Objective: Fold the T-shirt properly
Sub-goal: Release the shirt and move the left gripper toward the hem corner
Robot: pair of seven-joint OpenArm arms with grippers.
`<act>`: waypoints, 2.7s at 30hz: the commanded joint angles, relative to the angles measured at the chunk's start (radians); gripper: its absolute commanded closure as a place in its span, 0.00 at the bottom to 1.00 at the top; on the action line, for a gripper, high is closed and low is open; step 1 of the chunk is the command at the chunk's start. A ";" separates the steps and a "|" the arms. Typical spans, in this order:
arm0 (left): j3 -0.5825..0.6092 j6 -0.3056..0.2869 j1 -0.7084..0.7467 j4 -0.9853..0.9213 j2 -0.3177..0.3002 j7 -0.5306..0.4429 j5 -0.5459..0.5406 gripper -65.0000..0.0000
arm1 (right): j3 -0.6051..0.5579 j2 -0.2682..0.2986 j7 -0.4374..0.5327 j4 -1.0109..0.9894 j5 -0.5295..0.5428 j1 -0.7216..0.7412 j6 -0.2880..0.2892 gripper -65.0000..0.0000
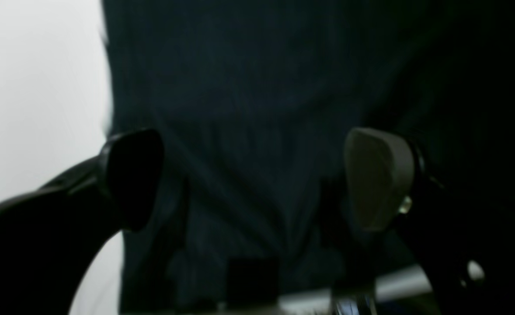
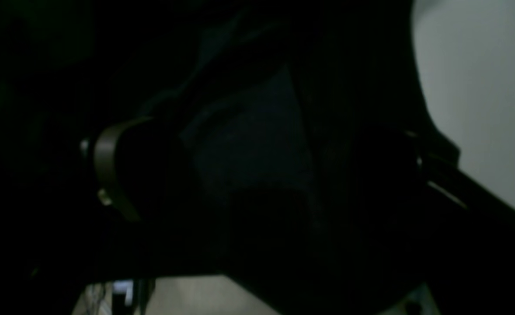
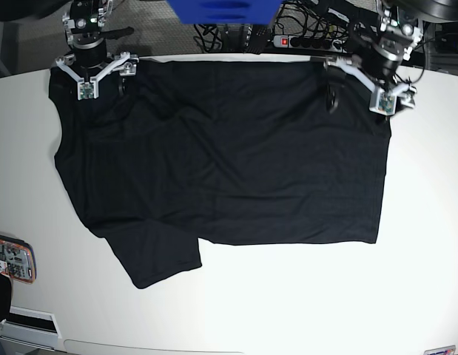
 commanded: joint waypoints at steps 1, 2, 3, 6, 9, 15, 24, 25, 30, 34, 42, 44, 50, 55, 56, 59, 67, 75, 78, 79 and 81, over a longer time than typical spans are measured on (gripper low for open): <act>-0.006 -0.001 -0.002 0.015 -0.008 -0.014 0.000 0.00 | 0.006 0.005 -0.009 0.028 -0.007 -0.014 0.005 0.00; -0.006 -0.001 -0.022 0.015 -0.008 -0.014 0.000 0.00 | 0.006 0.005 -0.022 0.042 -0.007 -0.014 0.005 0.00; -0.006 -0.001 -0.041 0.015 -0.008 -0.014 0.000 0.00 | 0.006 0.005 -0.025 0.053 -0.007 -0.014 0.005 0.00; -0.006 -0.001 -0.085 0.015 -0.009 -0.013 0.001 0.00 | 0.007 0.005 -0.029 0.063 -0.008 0.021 0.005 0.00; -0.006 -0.001 -0.144 0.015 -0.009 -0.011 0.004 0.00 | 0.007 0.005 -0.029 0.062 -0.008 0.064 0.005 0.00; 0.000 -0.002 -0.351 0.004 -0.029 0.234 0.067 0.00 | 0.007 0.003 -0.029 0.063 -0.008 0.170 0.005 0.00; 0.004 -0.007 -0.771 -0.033 -0.075 0.685 0.098 0.00 | -0.034 0.008 -0.031 0.106 -0.010 0.222 0.005 0.00; 0.004 -0.007 -0.813 -0.065 -0.077 0.696 0.098 0.00 | -0.048 0.009 -0.031 0.106 -0.010 0.222 0.005 0.00; 0.004 -0.008 -1.003 -0.357 -0.077 0.699 0.097 0.00 | -0.117 0.022 -0.031 0.106 -0.010 0.222 0.005 0.00; 0.003 -0.010 -1.159 -0.636 -0.077 0.696 0.095 0.00 | -0.132 0.020 -0.031 0.106 -0.010 0.245 0.005 0.00; 0.036 -0.010 -1.330 -1.067 -0.104 0.586 0.006 0.00 | -0.169 0.020 -0.031 0.106 -0.010 0.256 0.005 0.00; 0.064 -0.010 -1.334 -1.113 -0.115 0.579 0.006 0.00 | -0.169 0.020 -0.031 0.106 -0.010 0.255 0.005 0.00; 0.104 -0.010 -1.213 -1.113 -0.127 0.371 0.009 0.00 | -0.165 0.020 -0.031 0.106 -0.010 0.253 0.005 0.00; 0.102 -0.008 -1.164 -1.113 -0.133 0.334 0.014 0.00 | -0.169 0.020 -0.031 0.106 -0.010 0.252 0.005 0.00; 0.102 -0.008 -1.164 -1.113 -0.146 0.331 0.009 0.00 | -0.169 0.019 -0.031 0.106 -0.010 0.252 0.005 0.00; 0.102 -0.008 -1.164 -1.113 -0.161 0.332 0.008 0.00 | -0.169 0.017 -0.031 0.106 -0.010 0.250 0.005 0.00; 0.102 -0.007 -1.170 -1.111 -0.186 0.338 0.015 0.00 | -0.169 0.017 -0.031 0.106 -0.010 0.235 0.005 0.00; 0.175 -0.008 -1.170 -1.068 -0.192 0.332 0.015 0.00 | -0.171 0.017 -0.031 0.108 -0.011 0.218 0.005 0.00; 0.239 -0.008 -1.165 -1.030 -0.201 0.334 0.015 0.00 | -0.171 0.017 -0.031 0.111 -0.011 0.215 0.005 0.00; 0.254 -0.008 -1.165 -1.030 -0.201 0.334 0.015 0.00 | -0.171 0.017 -0.031 0.112 -0.011 0.215 0.005 0.00; 0.279 -0.008 -1.169 -1.027 -0.201 0.332 0.015 0.00 | -0.171 0.017 -0.031 0.112 -0.011 0.215 0.005 0.00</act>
